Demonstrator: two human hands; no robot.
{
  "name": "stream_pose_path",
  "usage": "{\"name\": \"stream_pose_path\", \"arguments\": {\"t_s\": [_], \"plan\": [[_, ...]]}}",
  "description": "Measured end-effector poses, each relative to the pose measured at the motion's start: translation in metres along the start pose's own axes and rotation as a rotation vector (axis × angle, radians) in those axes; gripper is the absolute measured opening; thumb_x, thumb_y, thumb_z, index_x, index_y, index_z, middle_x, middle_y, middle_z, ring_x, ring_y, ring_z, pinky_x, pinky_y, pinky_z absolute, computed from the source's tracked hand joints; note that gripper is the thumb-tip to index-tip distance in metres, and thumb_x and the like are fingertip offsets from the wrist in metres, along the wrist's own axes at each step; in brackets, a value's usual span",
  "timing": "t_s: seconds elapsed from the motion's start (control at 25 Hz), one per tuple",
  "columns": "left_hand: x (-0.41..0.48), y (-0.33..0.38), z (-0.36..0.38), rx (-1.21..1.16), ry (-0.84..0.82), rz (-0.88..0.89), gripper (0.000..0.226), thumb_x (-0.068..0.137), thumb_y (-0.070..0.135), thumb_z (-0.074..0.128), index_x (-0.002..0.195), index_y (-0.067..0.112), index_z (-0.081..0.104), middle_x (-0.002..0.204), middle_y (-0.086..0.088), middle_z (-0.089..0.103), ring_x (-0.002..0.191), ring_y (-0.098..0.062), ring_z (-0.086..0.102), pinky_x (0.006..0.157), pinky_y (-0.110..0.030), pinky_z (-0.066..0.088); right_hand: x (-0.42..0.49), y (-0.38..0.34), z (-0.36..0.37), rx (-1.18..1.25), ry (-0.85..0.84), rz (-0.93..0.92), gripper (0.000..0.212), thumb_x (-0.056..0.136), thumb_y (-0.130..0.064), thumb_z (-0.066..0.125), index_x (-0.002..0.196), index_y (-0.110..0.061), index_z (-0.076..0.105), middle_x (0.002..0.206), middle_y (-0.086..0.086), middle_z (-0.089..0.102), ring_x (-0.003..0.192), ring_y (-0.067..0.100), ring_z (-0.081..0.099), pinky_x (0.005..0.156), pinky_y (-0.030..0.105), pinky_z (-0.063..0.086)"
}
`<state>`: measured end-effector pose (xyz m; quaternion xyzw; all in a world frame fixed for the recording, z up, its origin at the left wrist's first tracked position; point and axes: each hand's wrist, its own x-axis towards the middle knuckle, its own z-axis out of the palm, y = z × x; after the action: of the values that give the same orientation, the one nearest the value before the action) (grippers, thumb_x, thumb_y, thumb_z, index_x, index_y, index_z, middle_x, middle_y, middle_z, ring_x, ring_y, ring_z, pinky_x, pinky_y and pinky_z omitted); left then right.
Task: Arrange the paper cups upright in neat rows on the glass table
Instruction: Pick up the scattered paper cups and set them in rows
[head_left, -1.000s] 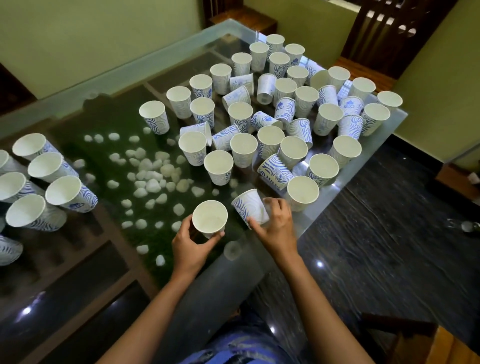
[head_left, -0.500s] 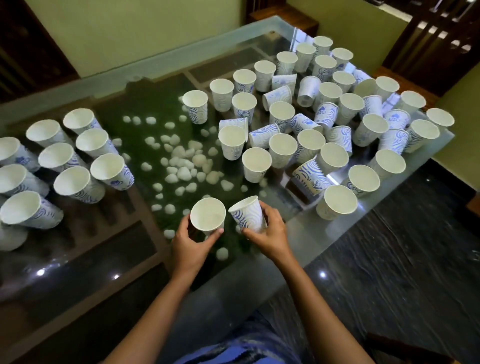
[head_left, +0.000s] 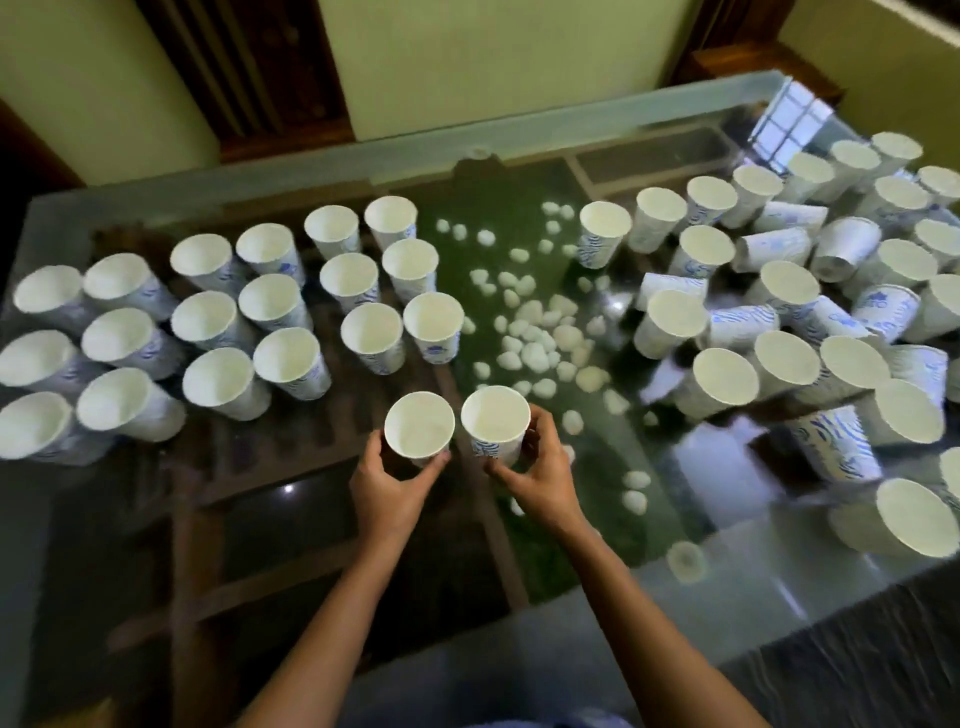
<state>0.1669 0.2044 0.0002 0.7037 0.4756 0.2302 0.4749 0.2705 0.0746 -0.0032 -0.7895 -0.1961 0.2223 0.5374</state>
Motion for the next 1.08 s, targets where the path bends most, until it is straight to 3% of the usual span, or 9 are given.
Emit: {"name": "stream_pose_path", "arguments": {"t_s": [0.2,0.36,0.44,0.56,0.72,0.88,1.08], "plan": [[0.035,-0.002,-0.006,-0.022,0.034,-0.004,0.072,0.058,0.021,0.086,0.121,0.006,0.054,0.118,-0.009,0.061,0.106,-0.014,0.051,0.088,-0.022,0.039,0.044,-0.010,0.031,-0.021,0.024,-0.043,0.065,0.065,-0.004,0.079,0.118,-0.013,0.042,0.111,-0.002,0.057,0.099,0.007,0.057,0.085,0.011,0.046],[0.047,-0.004,0.002,-0.066,0.030,0.052,0.067,0.055,0.016,0.088,0.114,0.005,0.058,0.102,0.003,0.059,0.095,-0.003,0.051,0.077,-0.001,0.035,0.062,-0.008,0.035,-0.046,0.057,-0.025,0.070,0.062,-0.009,0.083,0.118,-0.015,0.042,0.107,-0.009,0.054,0.093,-0.008,0.053,0.078,-0.003,0.038],[0.050,-0.007,0.005,-0.082,0.014,0.033,0.068,0.055,0.015,0.087,0.116,0.005,0.057,0.103,0.003,0.058,0.096,-0.005,0.053,0.083,-0.008,0.040,0.064,-0.005,0.034,-0.070,0.063,-0.026,0.071,0.062,-0.011,0.084,0.118,-0.014,0.042,0.106,-0.010,0.054,0.091,-0.008,0.052,0.074,-0.006,0.035],[0.049,-0.012,0.007,-0.128,-0.021,-0.034,0.074,0.057,0.011,0.086,0.123,0.004,0.053,0.111,0.000,0.059,0.103,-0.012,0.056,0.090,-0.025,0.045,0.063,-0.002,0.032,-0.073,0.043,-0.031,0.074,0.062,-0.011,0.083,0.123,-0.012,0.040,0.112,-0.008,0.054,0.098,0.003,0.055,0.081,0.000,0.040],[0.031,-0.015,0.002,-0.181,-0.013,-0.115,0.075,0.062,0.006,0.082,0.128,0.003,0.047,0.123,-0.010,0.055,0.110,-0.014,0.053,0.096,-0.028,0.043,0.056,-0.002,0.022,-0.068,-0.005,-0.048,0.082,0.062,-0.009,0.083,0.129,-0.018,0.037,0.117,-0.008,0.054,0.108,0.004,0.054,0.094,0.013,0.044],[-0.006,-0.011,0.003,-0.134,-0.021,-0.107,0.060,0.067,0.008,0.079,0.121,0.007,0.054,0.119,-0.009,0.059,0.108,-0.017,0.057,0.093,-0.027,0.044,0.037,0.003,-0.003,-0.106,-0.005,-0.004,0.082,0.065,-0.011,0.083,0.132,-0.018,0.037,0.131,0.006,0.052,0.121,0.015,0.050,0.102,0.028,0.043],[-0.038,0.014,0.040,-0.163,-0.192,-0.010,0.050,0.067,0.005,0.079,0.113,0.008,0.059,0.114,-0.009,0.062,0.104,-0.019,0.059,0.091,-0.031,0.048,0.002,0.020,-0.055,-0.114,0.076,0.019,0.066,0.070,-0.017,0.080,0.127,-0.020,0.045,0.125,-0.001,0.054,0.112,0.008,0.053,0.096,0.024,0.046]]}}
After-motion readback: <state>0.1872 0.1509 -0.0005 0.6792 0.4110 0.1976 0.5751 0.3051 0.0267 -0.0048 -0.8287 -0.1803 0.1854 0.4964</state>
